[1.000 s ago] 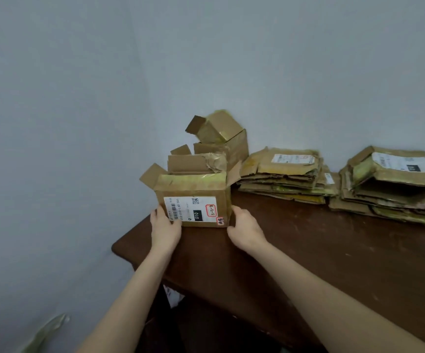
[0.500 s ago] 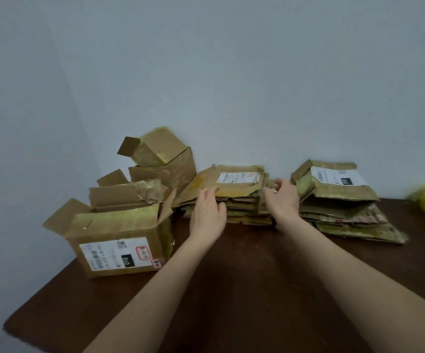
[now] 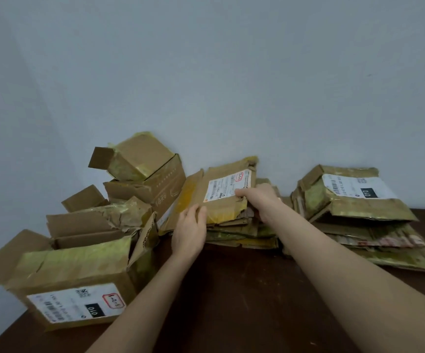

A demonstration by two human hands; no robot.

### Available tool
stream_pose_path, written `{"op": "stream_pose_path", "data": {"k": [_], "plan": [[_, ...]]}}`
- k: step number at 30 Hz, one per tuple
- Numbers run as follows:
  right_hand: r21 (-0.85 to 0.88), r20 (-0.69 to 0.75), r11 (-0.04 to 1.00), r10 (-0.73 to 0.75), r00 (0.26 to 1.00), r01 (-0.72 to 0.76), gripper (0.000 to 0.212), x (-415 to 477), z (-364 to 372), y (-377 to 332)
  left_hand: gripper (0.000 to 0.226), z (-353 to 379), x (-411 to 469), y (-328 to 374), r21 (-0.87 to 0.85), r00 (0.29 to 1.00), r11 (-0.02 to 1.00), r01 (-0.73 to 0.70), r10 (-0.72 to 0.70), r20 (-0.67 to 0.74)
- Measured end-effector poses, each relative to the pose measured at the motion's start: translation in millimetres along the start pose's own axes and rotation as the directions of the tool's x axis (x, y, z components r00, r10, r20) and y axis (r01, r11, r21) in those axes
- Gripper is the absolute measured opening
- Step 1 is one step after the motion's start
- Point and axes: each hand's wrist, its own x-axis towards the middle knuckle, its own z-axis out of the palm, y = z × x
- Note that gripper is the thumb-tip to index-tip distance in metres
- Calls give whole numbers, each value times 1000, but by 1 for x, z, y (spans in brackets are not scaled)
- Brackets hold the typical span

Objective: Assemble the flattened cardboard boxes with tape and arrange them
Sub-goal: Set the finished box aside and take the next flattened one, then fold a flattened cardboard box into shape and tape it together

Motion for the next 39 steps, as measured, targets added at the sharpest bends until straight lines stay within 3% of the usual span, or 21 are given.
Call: {"op": "stream_pose_path", "data": {"k": [5, 9, 12, 15, 19, 22, 24, 26, 29, 33, 35, 37, 39], "plan": [[434, 21, 899, -78, 997, 61, 26, -30, -16, -14, 58, -31, -17, 39, -103, 977, 992, -75, 52, -208], [531, -14, 839, -132, 991, 119, 22, -72, -52, -23, 68, -66, -40, 78, -148, 918, 967, -208, 141, -370], [485, -13, 857, -196, 981, 177, 25, -110, -84, -19, 86, -92, -60, 96, -265, 914, 936, -234, 119, -387], [430, 52, 878, -255, 966, 208, 27, -155, -115, -2, 110, -107, -86, 99, -490, 975, 856, -165, 66, -213], [53, 98, 924, -383, 918, 380, 42, -214, -139, 39, 117, -97, -136, 76, -578, 975, 793, -191, 221, -19], [-177, 97, 866, -457, 884, 468, 57, -242, -139, 74, 124, -81, -168, 50, -584, 939, 800, -135, 292, 183], [-266, 56, 838, -480, 875, 477, 68, -249, -133, 97, 117, -72, -186, 38, -576, 909, 813, -83, 299, 291], [-329, 40, 816, -491, 870, 475, 85, -250, -129, 110, 106, -67, -197, 31, -589, 904, 807, -50, 288, 317], [-365, 35, 763, -561, 827, 533, 105, -251, -130, 106, 104, -75, -200, 31, -648, 935, 753, -110, 300, 189], [-414, 105, 608, -707, 699, 677, 91, -252, -141, 79, 91, -87, -195, 41, -687, 914, 671, -279, 406, 25], [-449, 204, 566, -688, 696, 691, 70, -249, -146, 71, 85, -82, -194, 44, -653, 899, 692, -307, 436, 38], [-470, 277, 571, -630, 726, 674, 45, -243, -149, 67, 86, -78, -193, 46, -683, 915, 688, -246, 398, 71], [-430, 311, 607, -595, 741, 668, 38, -241, -148, 63, 85, -75, -188, 49, -700, 926, 681, -214, 370, 76]]}}
